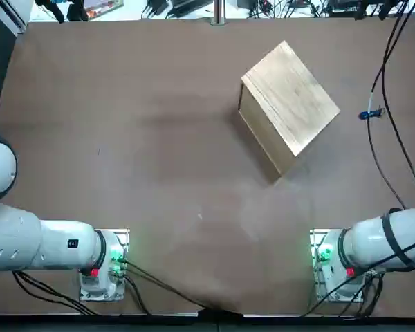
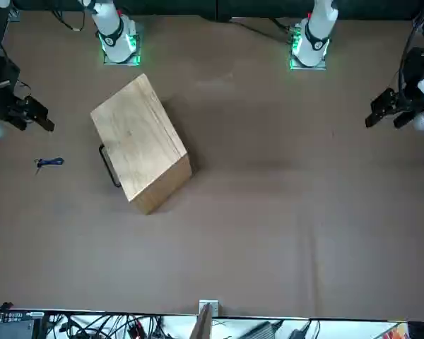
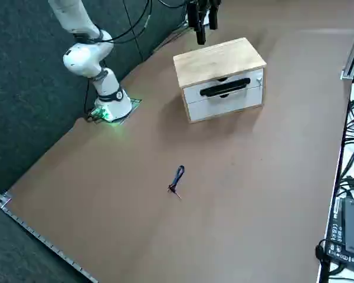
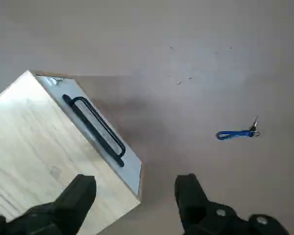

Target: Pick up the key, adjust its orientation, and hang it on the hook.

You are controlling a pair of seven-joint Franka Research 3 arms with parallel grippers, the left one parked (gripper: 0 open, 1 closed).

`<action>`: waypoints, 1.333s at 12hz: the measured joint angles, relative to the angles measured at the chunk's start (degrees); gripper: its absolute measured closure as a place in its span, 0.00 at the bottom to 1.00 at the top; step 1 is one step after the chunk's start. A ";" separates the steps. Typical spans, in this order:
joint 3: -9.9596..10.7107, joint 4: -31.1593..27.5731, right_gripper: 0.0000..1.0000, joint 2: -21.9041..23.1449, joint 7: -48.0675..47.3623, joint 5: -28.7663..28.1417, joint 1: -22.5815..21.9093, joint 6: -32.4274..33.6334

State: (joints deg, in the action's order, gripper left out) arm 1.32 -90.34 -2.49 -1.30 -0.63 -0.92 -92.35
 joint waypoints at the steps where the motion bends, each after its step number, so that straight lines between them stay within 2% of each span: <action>1: 0.00 0.00 0.01 0.00 -0.01 0.00 0.00 0.00; 16: 0.10 0.01 0.01 0.00 -0.19 0.00 0.00 -0.52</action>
State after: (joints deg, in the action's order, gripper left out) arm 1.43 -90.33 -2.49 -1.49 -0.63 -0.92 -92.86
